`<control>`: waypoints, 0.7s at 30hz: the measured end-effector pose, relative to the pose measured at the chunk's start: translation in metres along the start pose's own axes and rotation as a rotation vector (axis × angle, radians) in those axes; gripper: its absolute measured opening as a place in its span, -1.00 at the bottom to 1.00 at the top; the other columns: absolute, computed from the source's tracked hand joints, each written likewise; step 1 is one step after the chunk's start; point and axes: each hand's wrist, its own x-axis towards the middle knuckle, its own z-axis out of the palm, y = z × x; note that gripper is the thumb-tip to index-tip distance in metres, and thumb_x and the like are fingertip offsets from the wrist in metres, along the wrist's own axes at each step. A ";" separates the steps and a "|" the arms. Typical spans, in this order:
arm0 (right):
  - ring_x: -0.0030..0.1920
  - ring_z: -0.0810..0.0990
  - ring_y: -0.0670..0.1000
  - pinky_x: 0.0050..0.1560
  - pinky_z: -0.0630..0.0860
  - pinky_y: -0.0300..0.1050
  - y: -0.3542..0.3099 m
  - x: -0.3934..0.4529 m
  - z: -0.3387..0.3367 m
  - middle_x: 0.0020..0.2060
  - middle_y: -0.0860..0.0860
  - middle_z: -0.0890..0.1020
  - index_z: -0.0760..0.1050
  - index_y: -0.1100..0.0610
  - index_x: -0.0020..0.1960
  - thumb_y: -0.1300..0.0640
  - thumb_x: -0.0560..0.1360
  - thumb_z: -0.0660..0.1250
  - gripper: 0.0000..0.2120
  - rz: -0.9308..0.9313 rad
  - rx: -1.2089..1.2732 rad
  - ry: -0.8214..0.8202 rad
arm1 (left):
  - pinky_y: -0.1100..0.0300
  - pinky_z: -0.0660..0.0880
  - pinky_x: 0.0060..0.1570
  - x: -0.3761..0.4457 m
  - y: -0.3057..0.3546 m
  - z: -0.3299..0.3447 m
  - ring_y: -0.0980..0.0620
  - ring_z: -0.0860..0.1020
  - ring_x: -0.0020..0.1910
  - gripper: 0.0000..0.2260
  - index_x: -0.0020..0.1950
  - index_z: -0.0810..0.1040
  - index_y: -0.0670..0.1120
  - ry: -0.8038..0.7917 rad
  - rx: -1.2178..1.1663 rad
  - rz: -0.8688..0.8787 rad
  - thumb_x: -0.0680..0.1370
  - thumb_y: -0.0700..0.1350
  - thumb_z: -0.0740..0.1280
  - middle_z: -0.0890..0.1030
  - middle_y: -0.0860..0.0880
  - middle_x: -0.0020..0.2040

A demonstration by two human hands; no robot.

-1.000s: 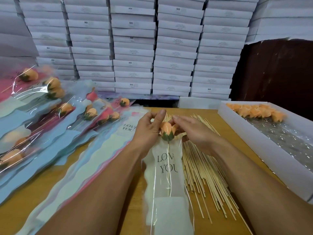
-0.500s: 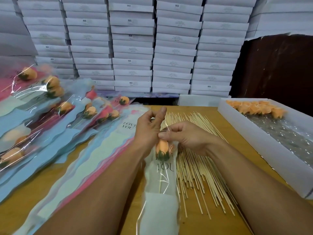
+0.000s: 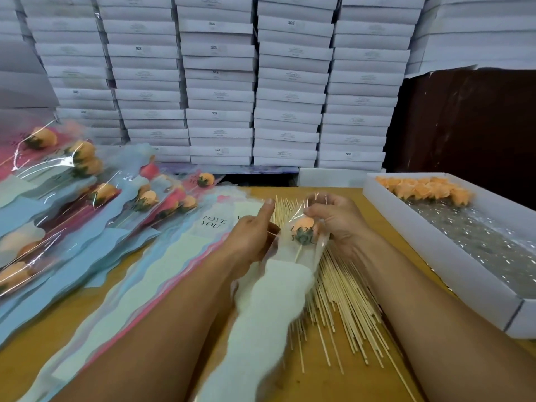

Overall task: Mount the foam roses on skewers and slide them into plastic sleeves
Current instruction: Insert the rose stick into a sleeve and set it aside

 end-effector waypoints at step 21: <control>0.07 0.60 0.01 -0.11 0.60 -0.07 -0.008 0.017 -0.025 0.29 0.03 0.50 0.26 0.05 0.52 -0.26 0.50 0.40 -0.27 -0.080 0.071 0.513 | 0.01 0.44 0.02 -0.057 0.020 -0.039 -0.22 0.52 -0.12 -0.71 0.10 0.55 -0.44 -0.254 -0.010 -0.115 0.47 -0.31 0.48 0.64 -0.41 0.03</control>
